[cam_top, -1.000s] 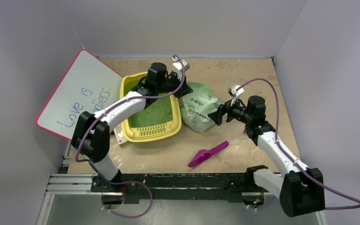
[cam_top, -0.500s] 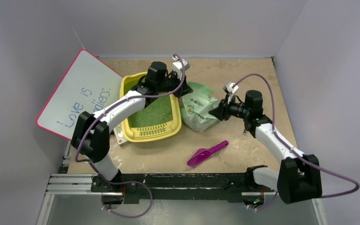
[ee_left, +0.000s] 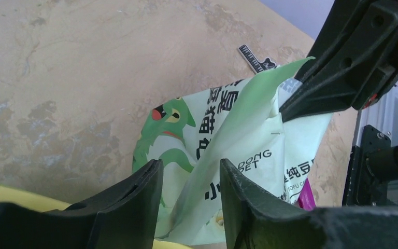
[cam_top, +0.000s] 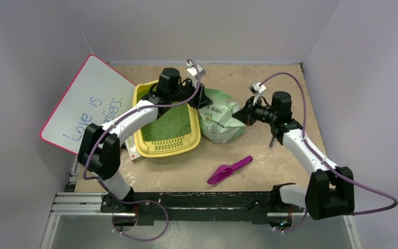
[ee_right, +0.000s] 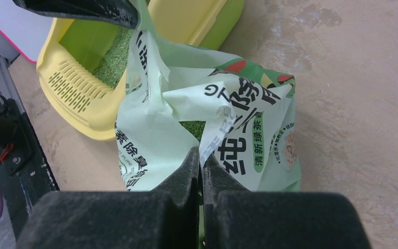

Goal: Fill the litter box with clean litter
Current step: Close the cat litter bag at the center of the board.

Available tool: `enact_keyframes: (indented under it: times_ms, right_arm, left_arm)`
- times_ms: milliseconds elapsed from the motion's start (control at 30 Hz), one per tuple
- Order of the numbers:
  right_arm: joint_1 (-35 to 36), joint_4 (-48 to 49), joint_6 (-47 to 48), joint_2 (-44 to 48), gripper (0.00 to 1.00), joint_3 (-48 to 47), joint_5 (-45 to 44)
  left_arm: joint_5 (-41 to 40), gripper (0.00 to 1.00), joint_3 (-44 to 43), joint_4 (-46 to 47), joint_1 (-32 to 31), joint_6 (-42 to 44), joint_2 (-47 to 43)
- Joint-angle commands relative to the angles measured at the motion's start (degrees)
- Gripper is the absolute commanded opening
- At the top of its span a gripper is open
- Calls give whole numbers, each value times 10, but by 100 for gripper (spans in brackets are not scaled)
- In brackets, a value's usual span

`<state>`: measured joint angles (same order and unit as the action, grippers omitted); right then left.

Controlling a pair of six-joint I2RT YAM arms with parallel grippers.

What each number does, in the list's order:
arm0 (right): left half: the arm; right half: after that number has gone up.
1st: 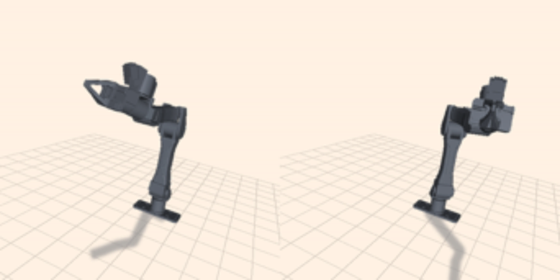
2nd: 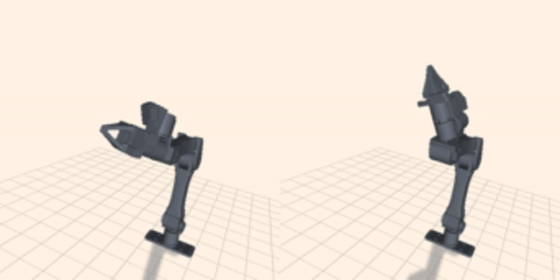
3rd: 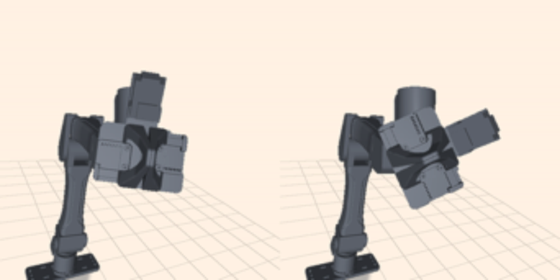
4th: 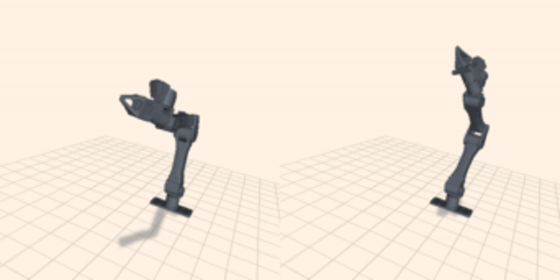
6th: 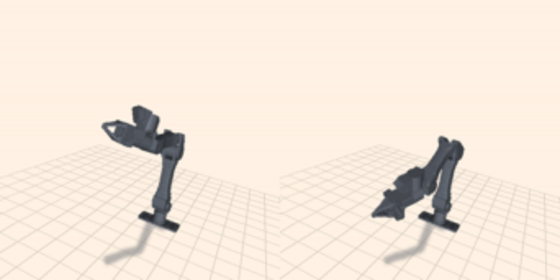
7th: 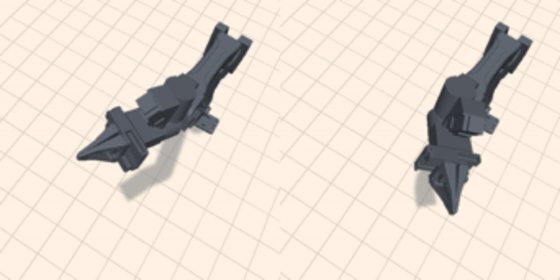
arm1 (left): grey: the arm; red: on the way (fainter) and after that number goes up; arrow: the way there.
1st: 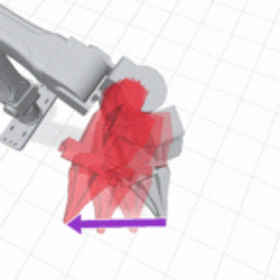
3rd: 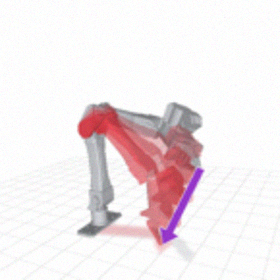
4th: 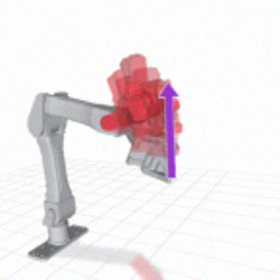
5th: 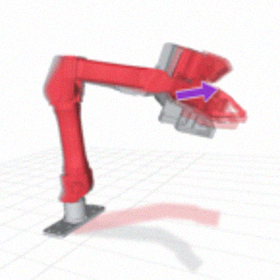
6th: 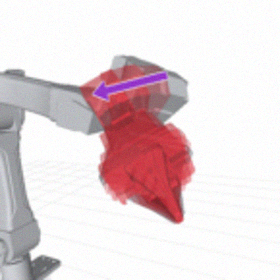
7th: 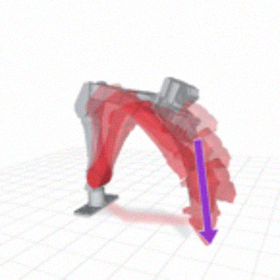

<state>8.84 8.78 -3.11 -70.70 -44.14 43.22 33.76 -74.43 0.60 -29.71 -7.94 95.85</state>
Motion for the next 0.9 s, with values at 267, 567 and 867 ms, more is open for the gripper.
enact_keyframes:
  times_ms: [267,567,867]
  right_arm:
    - [-44,0,-65,-28,0,-50,45]
    - [-54,11,-64,-8,8,-60,76]
    - [-123,79,-48,87,77,-11,18]
  left_arm:
    - [153,45,48,37,19,37,-23]
    - [64,0,3,39,19,31,2]
    - [100,0,-7,129,50,-29,10]
